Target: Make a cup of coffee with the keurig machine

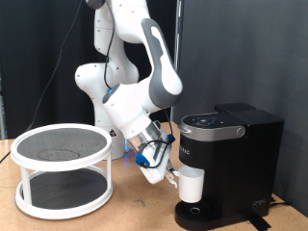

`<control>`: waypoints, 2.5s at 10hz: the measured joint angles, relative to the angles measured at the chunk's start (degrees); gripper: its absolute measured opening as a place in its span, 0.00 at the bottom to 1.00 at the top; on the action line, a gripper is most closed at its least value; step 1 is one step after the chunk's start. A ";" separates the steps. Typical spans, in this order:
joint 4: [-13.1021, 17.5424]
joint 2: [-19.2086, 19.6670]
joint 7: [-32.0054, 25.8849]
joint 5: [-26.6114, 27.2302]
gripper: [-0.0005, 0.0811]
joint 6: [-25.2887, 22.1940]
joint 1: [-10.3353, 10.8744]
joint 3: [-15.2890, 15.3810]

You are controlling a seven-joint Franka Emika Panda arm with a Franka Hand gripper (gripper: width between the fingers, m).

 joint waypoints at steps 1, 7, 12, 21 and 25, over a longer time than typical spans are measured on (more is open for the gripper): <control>0.24 0.77 -0.17 0.59 0.01 0.86 0.18 0.75; 2.09 5.16 -2.07 4.02 0.01 3.56 0.61 3.34; 2.10 5.33 -2.64 4.16 0.01 3.57 0.60 3.36; -2.36 2.24 -2.89 1.78 0.87 -2.14 -2.36 1.10; -7.70 -4.94 -4.43 -2.16 0.91 -5.47 -4.79 -0.90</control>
